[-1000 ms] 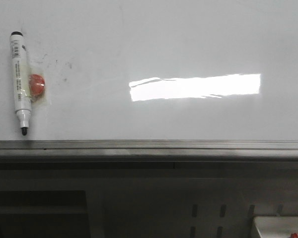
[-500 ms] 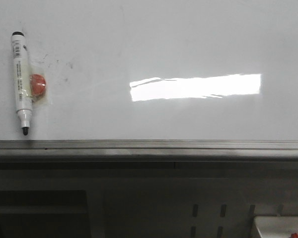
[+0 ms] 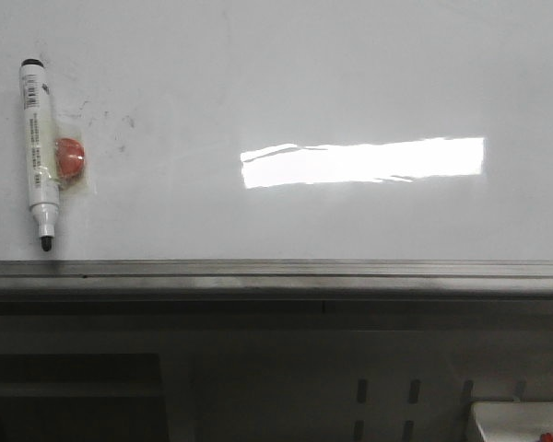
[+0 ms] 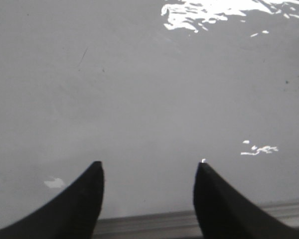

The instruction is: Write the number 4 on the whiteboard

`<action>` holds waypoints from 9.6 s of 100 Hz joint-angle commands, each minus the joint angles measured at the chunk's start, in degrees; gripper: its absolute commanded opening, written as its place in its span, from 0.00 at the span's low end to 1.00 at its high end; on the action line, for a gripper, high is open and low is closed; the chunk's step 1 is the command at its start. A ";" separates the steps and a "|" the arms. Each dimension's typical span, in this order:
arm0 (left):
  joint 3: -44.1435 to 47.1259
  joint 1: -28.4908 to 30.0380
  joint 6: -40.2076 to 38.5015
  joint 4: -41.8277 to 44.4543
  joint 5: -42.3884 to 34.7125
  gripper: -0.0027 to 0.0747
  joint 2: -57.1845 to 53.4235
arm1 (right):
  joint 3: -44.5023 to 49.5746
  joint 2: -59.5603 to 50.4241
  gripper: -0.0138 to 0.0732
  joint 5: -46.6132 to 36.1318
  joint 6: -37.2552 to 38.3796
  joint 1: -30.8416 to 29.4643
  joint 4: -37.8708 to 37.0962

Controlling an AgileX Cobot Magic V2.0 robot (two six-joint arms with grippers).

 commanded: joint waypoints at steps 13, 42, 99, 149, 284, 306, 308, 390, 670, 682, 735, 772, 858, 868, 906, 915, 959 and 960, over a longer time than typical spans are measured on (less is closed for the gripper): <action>-2.59 -2.82 -0.20 -10.95 -14.14 0.63 6.50 | -2.27 0.87 0.08 -4.60 0.00 0.04 0.55; -5.10 -25.98 -0.20 -15.83 -18.57 0.62 11.92 | -3.50 0.87 0.08 -2.45 0.00 0.04 0.55; -5.53 -35.88 -3.00 -24.29 -24.54 0.62 25.87 | -3.50 0.87 0.08 -4.08 0.00 0.04 0.55; -5.88 -40.74 -3.64 -34.73 -28.96 0.61 32.30 | -3.50 0.87 0.08 -4.57 0.00 0.04 0.55; -5.88 -40.74 0.06 9.57 -33.02 0.01 35.36 | -25.09 23.20 0.36 2.87 -6.46 49.28 0.55; -5.88 -40.74 0.06 24.58 -30.61 0.01 27.66 | -32.22 31.21 0.67 0.84 -6.67 53.71 -0.69; -5.88 -40.74 0.06 25.38 -30.01 0.01 27.39 | -32.54 31.62 0.67 0.63 -6.68 53.86 -0.89; -5.64 -40.74 0.06 31.48 -28.89 0.01 27.30 | -41.40 42.63 0.67 -2.66 -11.71 63.45 -5.65; -5.76 -28.75 -0.63 6.94 -10.01 0.53 0.83 | -58.48 56.97 0.08 9.64 -8.98 50.18 -5.75; -5.76 -28.75 -0.63 6.94 -10.01 0.53 0.83 | -56.49 56.97 0.08 8.00 -8.84 52.05 -5.75; -5.76 -28.75 -0.63 6.94 -9.90 0.53 0.83 | -52.34 51.28 0.09 12.59 -8.02 44.91 -7.46; -5.76 -28.75 -0.63 6.94 -9.90 0.53 0.83 | -50.91 48.21 0.09 12.27 -7.58 44.26 -8.51; -5.76 -28.75 -0.63 6.94 -9.90 0.53 0.83 | -60.45 53.97 0.09 12.85 -7.58 47.82 -10.61; -5.76 -28.75 -0.63 6.94 -9.90 0.53 0.83 | -59.70 53.97 0.09 14.25 -7.58 47.94 -9.59; -5.76 -28.75 -0.63 6.94 -9.90 0.53 0.83 | -51.42 53.97 0.09 13.56 -7.58 50.33 -3.90; -5.76 -28.75 -0.63 7.08 -9.90 0.53 0.83 | -51.40 53.80 0.09 12.53 -7.58 50.44 -3.79; -5.76 -41.16 -0.63 11.47 -20.76 0.53 8.57 | -58.51 52.19 0.08 15.42 -7.58 58.96 -5.36; -5.76 -41.43 -0.63 11.47 -21.14 0.53 8.57 | -58.65 52.19 0.08 15.53 -7.58 59.00 -5.36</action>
